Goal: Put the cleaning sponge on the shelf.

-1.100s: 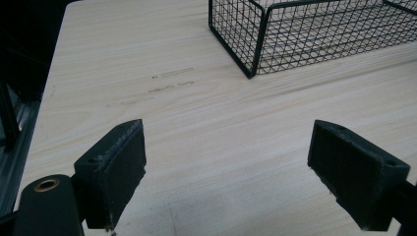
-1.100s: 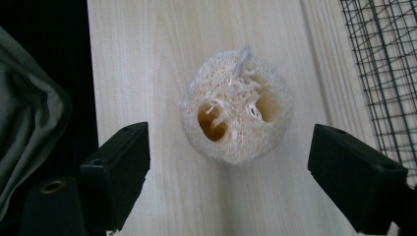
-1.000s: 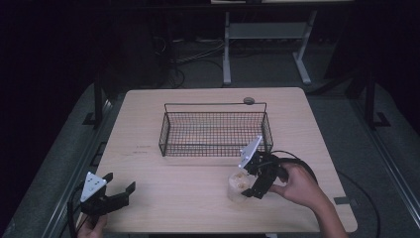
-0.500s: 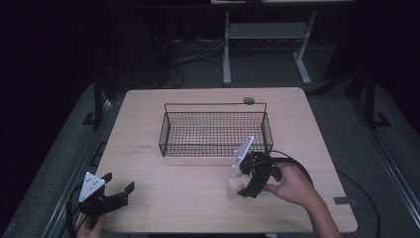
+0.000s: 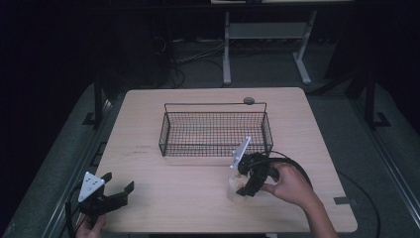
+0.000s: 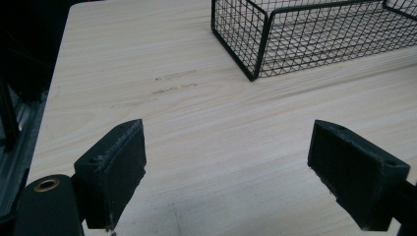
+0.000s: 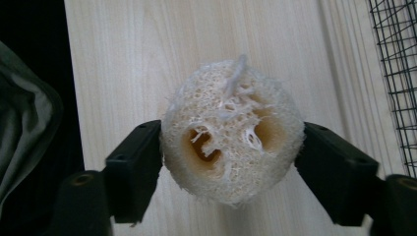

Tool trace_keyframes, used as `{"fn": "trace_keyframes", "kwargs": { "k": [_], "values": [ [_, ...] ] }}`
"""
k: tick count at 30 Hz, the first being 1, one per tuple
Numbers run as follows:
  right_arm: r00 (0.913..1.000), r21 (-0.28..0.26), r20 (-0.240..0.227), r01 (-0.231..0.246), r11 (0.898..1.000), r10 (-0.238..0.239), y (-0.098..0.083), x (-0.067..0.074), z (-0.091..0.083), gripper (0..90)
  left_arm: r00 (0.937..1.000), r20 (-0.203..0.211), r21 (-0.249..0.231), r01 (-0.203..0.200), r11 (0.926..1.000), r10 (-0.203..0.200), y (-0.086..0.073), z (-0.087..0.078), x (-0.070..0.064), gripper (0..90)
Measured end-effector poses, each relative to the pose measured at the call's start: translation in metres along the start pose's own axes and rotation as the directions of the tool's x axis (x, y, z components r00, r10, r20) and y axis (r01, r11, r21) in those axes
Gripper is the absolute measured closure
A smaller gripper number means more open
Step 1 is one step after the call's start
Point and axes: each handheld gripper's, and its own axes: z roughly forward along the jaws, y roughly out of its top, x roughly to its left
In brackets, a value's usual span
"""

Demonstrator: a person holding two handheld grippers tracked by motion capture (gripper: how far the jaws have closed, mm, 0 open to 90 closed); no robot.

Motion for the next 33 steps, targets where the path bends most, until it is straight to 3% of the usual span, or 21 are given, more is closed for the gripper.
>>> {"fn": "trace_keyframes", "kwargs": {
  "k": [5, 10, 33],
  "values": [
    [1.0, -0.002, -0.006, 0.007, 1.0, -0.007, 0.001, 0.0, -0.001, 27.6, 1.0, -0.002, 0.001, -0.004, 1.0, 0.004, 0.0, 0.0, 0.0, 13.8],
    [0.9996, -0.037, -0.015, 0.024, 0.999, -0.024, 0.002, 0.002, -0.006, 27.7, 1.0, -0.007, 0.002, -0.006, 1.0, 0.006, 0.001, 0.0, 0.0, 13.8],
    [0.9978, -0.045, -0.033, 0.056, 0.997, -0.058, 0.021, -0.01, -0.034, 27.8, 0.9999, -0.014, 0.011, -0.002, 0.9999, 0.002, 0.0, 0.0, 0.0, 13.8]
  ]
}}
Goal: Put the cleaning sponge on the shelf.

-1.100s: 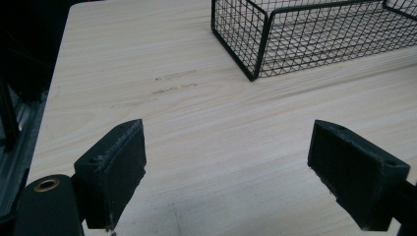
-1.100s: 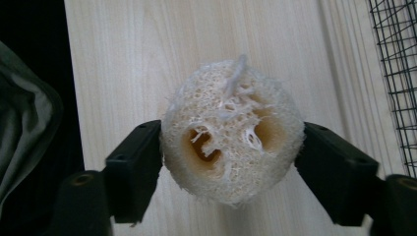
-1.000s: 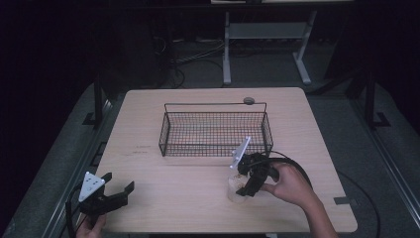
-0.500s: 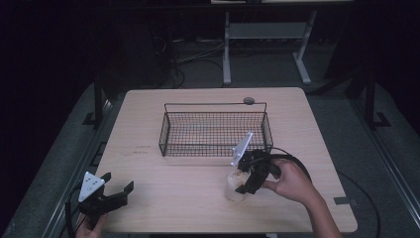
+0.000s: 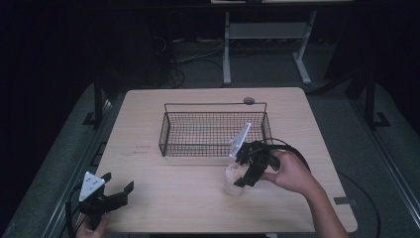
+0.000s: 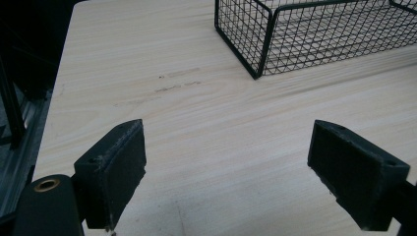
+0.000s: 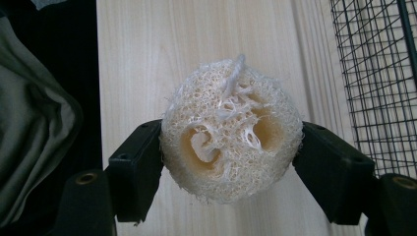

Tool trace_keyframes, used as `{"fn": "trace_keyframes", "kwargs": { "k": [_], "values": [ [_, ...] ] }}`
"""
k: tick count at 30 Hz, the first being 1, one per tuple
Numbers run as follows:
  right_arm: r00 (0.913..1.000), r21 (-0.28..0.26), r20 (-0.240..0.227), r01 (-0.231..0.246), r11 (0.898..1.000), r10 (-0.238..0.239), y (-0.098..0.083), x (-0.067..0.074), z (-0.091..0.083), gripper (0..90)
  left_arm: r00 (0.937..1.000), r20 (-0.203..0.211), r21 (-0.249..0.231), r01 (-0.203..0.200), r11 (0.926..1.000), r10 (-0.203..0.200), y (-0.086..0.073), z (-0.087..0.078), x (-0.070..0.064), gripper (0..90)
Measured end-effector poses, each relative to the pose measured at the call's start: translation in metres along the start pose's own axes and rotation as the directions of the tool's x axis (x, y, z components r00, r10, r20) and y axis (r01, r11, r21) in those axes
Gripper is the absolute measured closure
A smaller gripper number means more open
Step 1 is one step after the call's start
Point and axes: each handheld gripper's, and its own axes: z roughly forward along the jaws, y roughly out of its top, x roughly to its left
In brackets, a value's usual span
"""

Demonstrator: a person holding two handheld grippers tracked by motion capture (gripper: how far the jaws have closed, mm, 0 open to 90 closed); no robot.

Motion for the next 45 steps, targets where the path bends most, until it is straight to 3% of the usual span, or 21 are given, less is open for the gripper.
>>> {"fn": "trace_keyframes", "kwargs": {
  "k": [7, 35, 45],
  "values": [
    [0.9999, 0.012, 0.002, 0.017, 1.0, -0.017, 0.012, -0.005, -0.006, 27.9, 1.0, -0.006, -0.006, 0.004, 1.0, -0.004, 0.001, -0.001, 0.001, 13.8],
    [0.9999, -0.018, -0.015, -0.006, 1.0, 0.005, 0.038, -0.041, -0.033, 27.9, 0.9999, -0.015, -0.004, 0.0, 1.0, 0.0, 0.0, 0.0, 0.0, 13.8],
    [0.9999, -0.009, 0.014, -0.006, 1.0, 0.006, 0.05, -0.061, -0.04, 27.9, 0.9999, -0.015, -0.008, 0.0, 1.0, 0.0, 0.001, -0.001, -0.001, 13.8]
  ]
}}
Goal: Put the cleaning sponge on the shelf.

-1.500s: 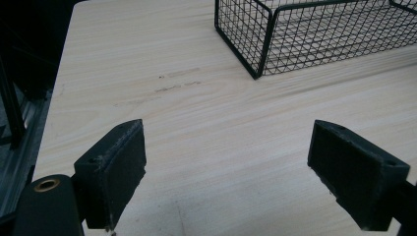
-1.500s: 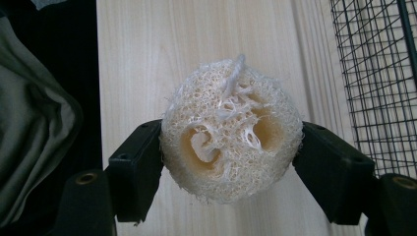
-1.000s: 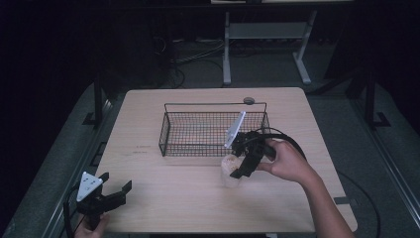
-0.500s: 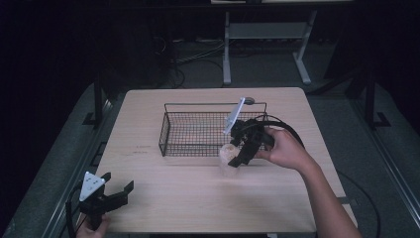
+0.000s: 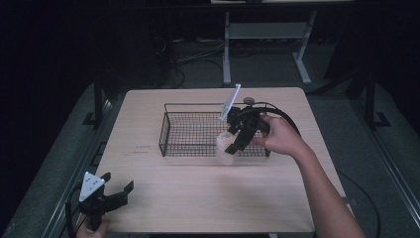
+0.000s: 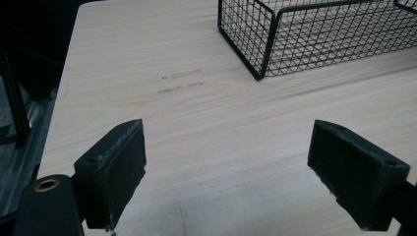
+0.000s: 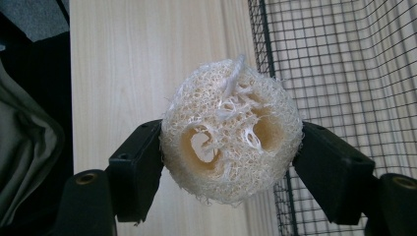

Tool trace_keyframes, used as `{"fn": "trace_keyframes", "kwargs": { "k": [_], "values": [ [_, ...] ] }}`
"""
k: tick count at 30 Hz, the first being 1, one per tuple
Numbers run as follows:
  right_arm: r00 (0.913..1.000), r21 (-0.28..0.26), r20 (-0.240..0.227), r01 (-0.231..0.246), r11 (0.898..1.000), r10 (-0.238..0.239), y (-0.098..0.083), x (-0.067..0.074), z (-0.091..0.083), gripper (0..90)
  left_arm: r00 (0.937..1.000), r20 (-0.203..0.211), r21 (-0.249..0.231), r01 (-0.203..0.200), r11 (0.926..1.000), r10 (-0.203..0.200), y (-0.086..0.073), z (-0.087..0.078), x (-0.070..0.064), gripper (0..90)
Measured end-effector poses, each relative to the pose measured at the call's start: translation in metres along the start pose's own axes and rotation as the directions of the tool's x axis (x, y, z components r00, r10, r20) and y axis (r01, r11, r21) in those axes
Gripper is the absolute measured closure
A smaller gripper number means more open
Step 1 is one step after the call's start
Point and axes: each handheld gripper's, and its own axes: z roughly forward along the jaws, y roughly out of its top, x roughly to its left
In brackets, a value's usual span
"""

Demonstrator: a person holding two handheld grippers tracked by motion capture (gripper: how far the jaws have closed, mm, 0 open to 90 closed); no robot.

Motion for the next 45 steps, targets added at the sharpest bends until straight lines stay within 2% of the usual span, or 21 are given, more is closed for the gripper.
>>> {"fn": "trace_keyframes", "kwargs": {
  "k": [8, 17, 21, 28, 31, 35, 45],
  "values": [
    [0.9998, 0.02, 0.002, -0.018, 1.0, 0.018, 0.006, -0.011, 0.007, 28.0, 1.0, 0.0, 0.008, 0.006, 0.9999, -0.006, -0.001, 0.001, 0.001, 13.8],
    [0.9988, 0.016, 0.018, -0.045, 0.999, 0.045, 0.012, -0.026, -0.001, 28.0, 1.0, 0.0, -0.002, 0.005, 1.0, -0.005, 0.0, 0.001, 0.001, 13.8],
    [0.9981, 0.027, 0.009, -0.061, 0.998, 0.06, 0.014, -0.036, 0.001, 28.0, 1.0, 0.003, -0.005, 0.002, 1.0, -0.002, 0.0, 0.0, 0.0, 13.8],
    [0.9952, 0.026, 0.019, -0.096, 0.995, 0.095, 0.016, -0.053, 0.003, 28.1, 0.9999, -0.004, 0.008, -0.011, 0.9999, 0.011, 0.001, 0.0, 0.001, 13.8],
    [0.9929, 0.033, 0.025, -0.117, 0.993, 0.116, 0.016, -0.059, 0.004, 28.1, 1.0, -0.007, -0.005, 0.003, 1.0, -0.003, 0.0, -0.002, 0.002, 13.8],
    [0.9898, 0.026, 0.036, -0.139, 0.99, 0.138, 0.016, -0.067, 0.006, 28.1, 0.9999, -0.012, -0.006, 0.003, 1.0, -0.003, 0.0, -0.004, 0.004, 13.8],
    [0.984, 0.04, 0.05, -0.173, 0.984, 0.171, 0.018, -0.082, 0.02, 28.0, 0.9999, -0.014, -0.002, -0.008, 1.0, 0.008, 0.001, -0.003, 0.003, 13.8]
  ]
}}
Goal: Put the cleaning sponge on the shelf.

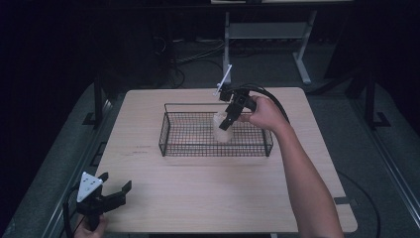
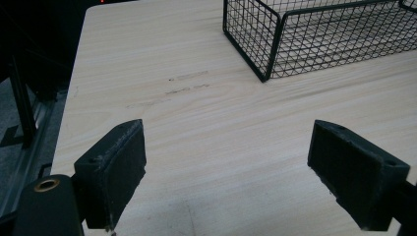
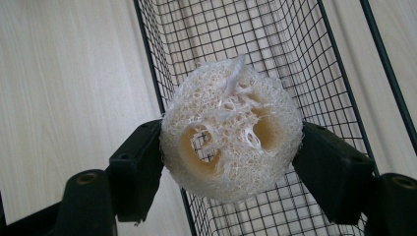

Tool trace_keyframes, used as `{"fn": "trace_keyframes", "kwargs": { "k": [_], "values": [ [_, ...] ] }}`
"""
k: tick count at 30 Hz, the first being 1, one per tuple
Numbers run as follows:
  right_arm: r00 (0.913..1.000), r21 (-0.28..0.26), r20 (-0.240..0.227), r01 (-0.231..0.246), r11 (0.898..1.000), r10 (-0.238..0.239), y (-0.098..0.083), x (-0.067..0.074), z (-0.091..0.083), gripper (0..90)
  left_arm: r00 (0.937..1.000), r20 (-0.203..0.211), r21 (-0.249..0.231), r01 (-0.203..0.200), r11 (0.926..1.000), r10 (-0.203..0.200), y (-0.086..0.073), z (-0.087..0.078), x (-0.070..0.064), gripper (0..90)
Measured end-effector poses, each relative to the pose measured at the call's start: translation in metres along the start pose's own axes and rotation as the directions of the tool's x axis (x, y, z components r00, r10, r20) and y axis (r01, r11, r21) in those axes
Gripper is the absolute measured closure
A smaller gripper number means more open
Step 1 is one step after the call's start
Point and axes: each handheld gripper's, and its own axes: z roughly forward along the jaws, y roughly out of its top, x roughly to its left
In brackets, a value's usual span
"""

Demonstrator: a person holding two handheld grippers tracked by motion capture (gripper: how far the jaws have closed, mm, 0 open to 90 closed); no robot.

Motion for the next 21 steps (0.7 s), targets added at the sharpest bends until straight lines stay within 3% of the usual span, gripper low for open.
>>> {"fn": "trace_keyframes", "kwargs": {
  "k": [7, 21],
  "values": [
    [0.9997, -0.024, 0.004, -0.023, 0.999, 0.023, -0.005, -0.006, 0.007, 27.9, 1.0, 0.003, -0.004, 0.002, 1.0, -0.002, 0.0, 0.0, -0.001, 13.8],
    [0.9995, 0.015, -0.006, -0.031, 0.999, 0.031, -0.006, -0.014, 0.032, 27.7, 1.0, 0.007, -0.005, 0.007, 1.0, -0.007, 0.0, 0.001, -0.001, 13.8]
  ]
}}
